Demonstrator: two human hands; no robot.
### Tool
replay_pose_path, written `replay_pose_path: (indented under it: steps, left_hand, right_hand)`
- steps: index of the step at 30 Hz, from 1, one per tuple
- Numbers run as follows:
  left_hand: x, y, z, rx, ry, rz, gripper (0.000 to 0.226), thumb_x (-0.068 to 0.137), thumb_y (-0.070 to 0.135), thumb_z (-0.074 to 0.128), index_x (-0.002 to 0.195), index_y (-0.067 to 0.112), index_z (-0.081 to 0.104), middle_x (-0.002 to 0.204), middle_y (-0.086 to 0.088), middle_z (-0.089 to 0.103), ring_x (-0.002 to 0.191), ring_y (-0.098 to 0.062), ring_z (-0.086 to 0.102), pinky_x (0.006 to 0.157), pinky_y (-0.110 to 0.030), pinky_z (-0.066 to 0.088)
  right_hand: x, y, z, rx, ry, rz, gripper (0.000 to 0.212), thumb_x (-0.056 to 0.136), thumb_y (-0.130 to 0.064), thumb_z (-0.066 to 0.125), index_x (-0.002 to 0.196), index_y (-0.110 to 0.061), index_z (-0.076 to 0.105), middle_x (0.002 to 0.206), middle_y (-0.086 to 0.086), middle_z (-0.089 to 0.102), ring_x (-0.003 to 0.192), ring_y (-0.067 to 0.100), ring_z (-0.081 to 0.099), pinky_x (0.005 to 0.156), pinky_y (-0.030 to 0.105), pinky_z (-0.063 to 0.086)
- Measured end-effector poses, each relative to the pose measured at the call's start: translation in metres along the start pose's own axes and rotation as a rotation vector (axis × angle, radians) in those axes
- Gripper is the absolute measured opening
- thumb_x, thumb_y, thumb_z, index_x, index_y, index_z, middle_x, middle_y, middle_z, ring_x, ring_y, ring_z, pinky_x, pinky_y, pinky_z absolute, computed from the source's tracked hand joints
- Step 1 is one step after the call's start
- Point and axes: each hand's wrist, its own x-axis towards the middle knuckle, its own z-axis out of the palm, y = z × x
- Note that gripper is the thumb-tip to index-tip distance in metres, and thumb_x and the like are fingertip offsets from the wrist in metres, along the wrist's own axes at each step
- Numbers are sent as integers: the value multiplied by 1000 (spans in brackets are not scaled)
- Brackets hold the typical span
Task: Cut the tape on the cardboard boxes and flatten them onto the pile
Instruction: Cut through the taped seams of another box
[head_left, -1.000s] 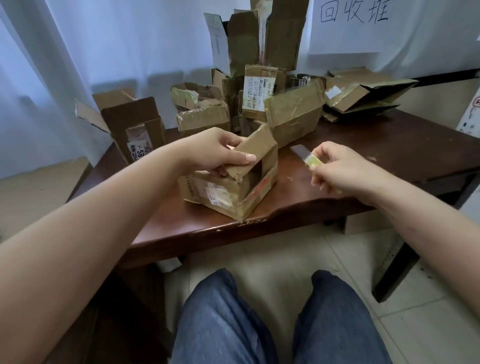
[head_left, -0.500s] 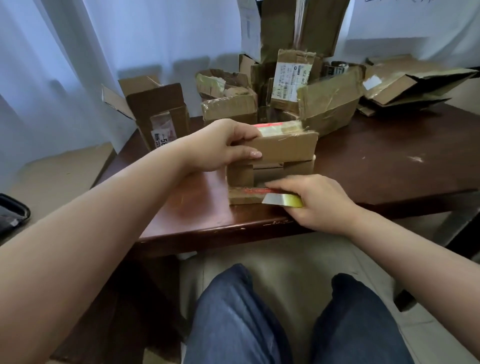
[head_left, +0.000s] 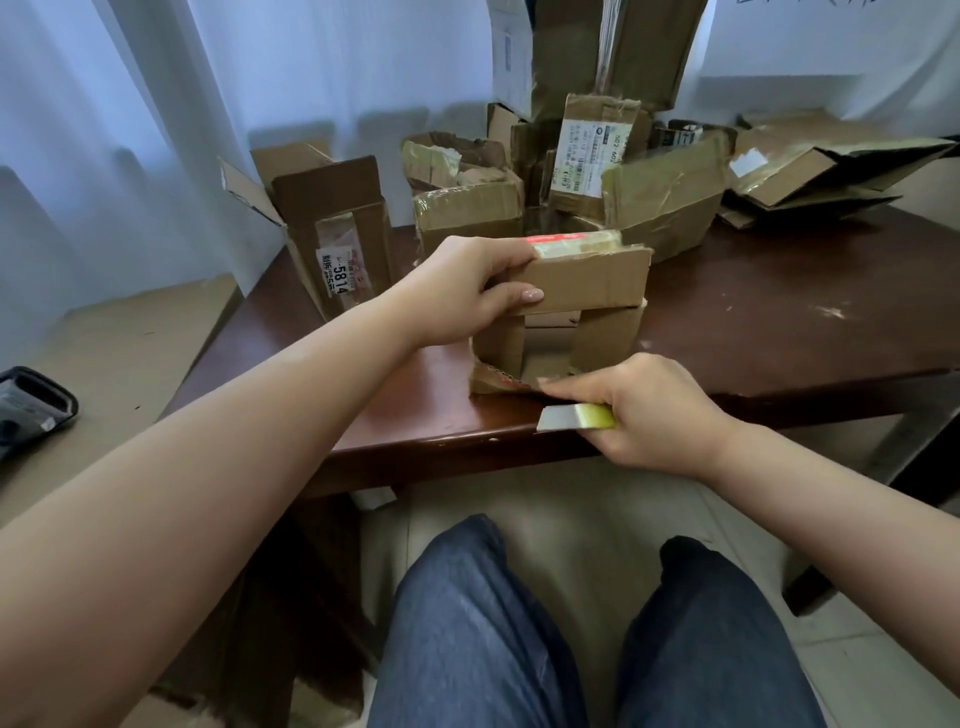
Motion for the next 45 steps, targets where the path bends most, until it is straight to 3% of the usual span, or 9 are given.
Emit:
replay_pose_path:
  steps: [5, 8, 12, 18, 23, 26, 33, 39, 45]
  left_hand:
    - [7, 13, 2, 6, -28, -5, 23, 93, 23, 62, 75, 26, 47, 66, 13, 46, 61, 1, 44, 58, -11, 31]
    - [0, 4, -1, -47, -2, -61, 10, 91, 26, 64, 89, 19, 57, 74, 8, 57, 66, -6, 51, 62, -19, 40]
    - [-5, -1, -2, -117, 8, -111, 20, 88, 29, 68, 103, 15, 64, 87, -3, 67, 77, -20, 61, 68, -27, 47]
    - [-6, -3, -3, -104, 41, -101, 23, 88, 31, 69, 102, 14, 62, 87, 5, 63, 72, -7, 55, 62, -14, 43]
    - [-14, -7, 7, -86, 88, 5, 24, 91, 31, 63, 99, 9, 67, 83, 0, 66, 76, -14, 59, 68, -26, 47]
    - [-19, -4, 11, -161, 102, 7, 24, 92, 27, 63, 111, 14, 70, 96, 0, 72, 90, -14, 66, 82, -33, 53]
    - [-28, 0, 12, -326, 41, -38, 35, 95, 45, 53, 99, 18, 75, 95, 12, 70, 95, -1, 64, 100, -42, 47]
    - [-37, -24, 17, -291, -34, -3, 45, 90, 34, 61, 133, 20, 57, 142, 3, 50, 139, -2, 34, 117, -27, 26]
    - [-38, -33, 33, -140, 145, 40, 56, 82, 32, 70, 135, 18, 55, 140, -1, 52, 136, -8, 40, 115, -27, 30]
  right_hand:
    - [-12, -8, -2, -102, -38, -15, 56, 84, -23, 59, 137, -38, 48, 132, -15, 57, 113, 18, 62, 85, 36, 53]
    - [-11, -15, -4, -218, -183, 39, 55, 89, -30, 49, 140, -45, 39, 131, -12, 59, 114, 19, 59, 86, 34, 50]
    - [8, -23, -16, -212, -70, 92, 57, 90, -34, 49, 143, -44, 33, 129, -6, 61, 115, 23, 58, 83, 34, 48]
    - [27, -38, -2, -154, -278, -7, 29, 89, -30, 53, 114, -33, 66, 98, -3, 69, 92, 24, 64, 75, 36, 53]
    - [16, 2, -15, 247, 521, 77, 20, 85, -30, 55, 92, -18, 69, 77, -7, 68, 71, 14, 65, 65, 30, 52]
    - [17, 17, -37, 346, 773, 266, 24, 90, -40, 56, 89, -17, 59, 71, -17, 51, 62, -1, 48, 61, 17, 39]
    - [20, 35, -37, 598, 448, 352, 38, 88, -57, 55, 91, -22, 68, 74, -12, 65, 73, 3, 57, 70, 30, 46]
    - [5, 47, -27, 354, 296, 351, 58, 69, -80, 53, 116, -47, 59, 113, -15, 60, 105, 8, 58, 87, 41, 51]
    - [7, 41, -17, 253, 369, 324, 49, 73, -51, 74, 115, -34, 56, 115, -13, 64, 104, 15, 61, 80, 44, 53]
